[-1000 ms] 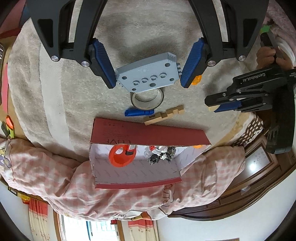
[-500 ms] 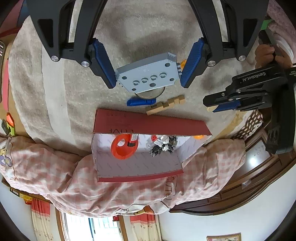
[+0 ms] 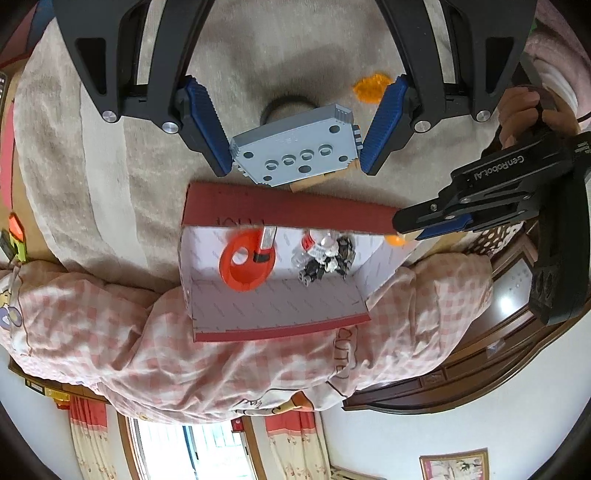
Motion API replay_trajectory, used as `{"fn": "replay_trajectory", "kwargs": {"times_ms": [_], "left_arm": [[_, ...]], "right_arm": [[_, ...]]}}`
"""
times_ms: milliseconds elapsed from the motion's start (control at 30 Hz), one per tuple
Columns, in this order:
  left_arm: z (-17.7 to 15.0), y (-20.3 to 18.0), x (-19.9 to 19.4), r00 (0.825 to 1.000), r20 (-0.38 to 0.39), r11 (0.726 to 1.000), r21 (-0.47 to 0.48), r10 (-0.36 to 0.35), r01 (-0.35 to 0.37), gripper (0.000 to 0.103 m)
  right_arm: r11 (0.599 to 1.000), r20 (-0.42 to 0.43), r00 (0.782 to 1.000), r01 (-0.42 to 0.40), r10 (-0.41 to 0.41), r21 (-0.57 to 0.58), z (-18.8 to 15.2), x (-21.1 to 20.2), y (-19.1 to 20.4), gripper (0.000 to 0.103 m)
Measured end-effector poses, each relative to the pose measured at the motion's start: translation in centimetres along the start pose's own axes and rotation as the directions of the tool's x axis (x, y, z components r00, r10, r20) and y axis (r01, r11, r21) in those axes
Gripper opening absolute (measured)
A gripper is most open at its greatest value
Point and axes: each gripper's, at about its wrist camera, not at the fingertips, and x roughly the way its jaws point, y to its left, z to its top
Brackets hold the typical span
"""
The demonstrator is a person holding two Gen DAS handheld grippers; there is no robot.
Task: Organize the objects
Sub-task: 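Lift and carry the wooden disc and grey plate over the shoebox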
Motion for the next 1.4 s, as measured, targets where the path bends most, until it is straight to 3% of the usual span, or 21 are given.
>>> {"fn": "replay_trajectory", "kwargs": {"times_ms": [733, 1100, 1400], "left_arm": [[5.0, 2.5, 3.6, 0.998, 0.039, 0.998, -0.006, 0.055, -0.055, 0.030], [8.3, 5.2, 7.2, 0.997, -0.070, 0.998, -0.054, -0.016, 0.012, 0.030], [9.6, 8.1, 10.7, 0.986, -0.166, 0.994, -0.111, -0.027, 0.008, 0.030]], "right_arm": [[1.000, 0.035, 0.999, 0.004, -0.004, -0.008, 4.9, 3.9, -1.1, 0.073], [0.999, -0.009, 0.999, -0.034, 0.034, -0.006, 8.5, 6.8, -2.3, 0.073], [0.997, -0.041, 0.997, -0.058, 0.060, 0.049, 10.4, 8.9, -3.9, 0.073]]}}
